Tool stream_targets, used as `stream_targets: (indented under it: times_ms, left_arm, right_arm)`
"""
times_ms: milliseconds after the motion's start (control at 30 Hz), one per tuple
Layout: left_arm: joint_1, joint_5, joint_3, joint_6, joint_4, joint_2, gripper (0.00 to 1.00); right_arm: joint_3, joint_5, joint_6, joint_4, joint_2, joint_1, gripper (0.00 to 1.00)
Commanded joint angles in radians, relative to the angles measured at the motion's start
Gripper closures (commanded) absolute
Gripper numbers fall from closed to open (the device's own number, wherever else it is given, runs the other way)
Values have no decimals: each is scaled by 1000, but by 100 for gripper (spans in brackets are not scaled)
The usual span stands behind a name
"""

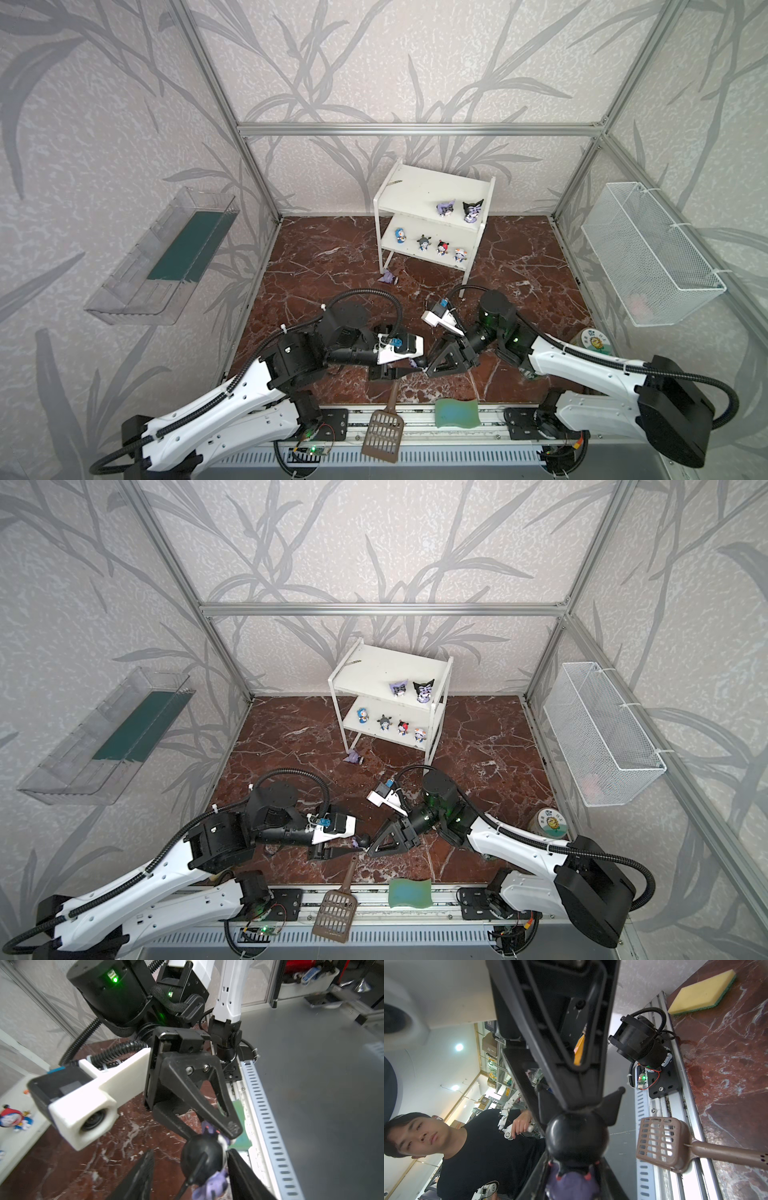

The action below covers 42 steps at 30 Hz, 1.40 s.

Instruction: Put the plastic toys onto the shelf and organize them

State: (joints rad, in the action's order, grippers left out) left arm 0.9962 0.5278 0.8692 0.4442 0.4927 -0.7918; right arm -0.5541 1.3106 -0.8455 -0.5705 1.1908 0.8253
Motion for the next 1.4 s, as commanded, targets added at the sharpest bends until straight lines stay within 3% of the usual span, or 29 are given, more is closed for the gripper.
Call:
stream_targets:
  times_ms: [0,267,467,633,1000,1033,1133,1233,1367]
  left_arm:
    - [13,20,38,35,29,-5,45]
    - [25,-20,27,47,27,-13,39]
    - [30,0,42,53,41,-41,52]
    - [37,4,42,57,51,-49,54]
    - [54,-34,83,82,114,-75,77]
    - [55,-37,85,82,118,-74,78]
    - [56,-99,99,91,149,-76,78]
    - [56,-262,145,115,231,-82,79]
    - [56,-514,264,206,342,-120,77]
  right_arm:
    - [-31,16,4,-16,0,6,76]
    - [-32,21,-10,-26,-13,11,76]
    - [-34,20,-19,-34,-26,14,76]
    - [-40,21,-23,-31,-36,14,76]
    - [-33,-2,10,0,-58,14,73]
    - [-32,-5,22,16,-61,14,71]
    - [-36,-48,122,145,-99,12,50]
    - [-58,-156,350,438,-182,14,28]
    - [-32,-487,499,685,-328,25,15]
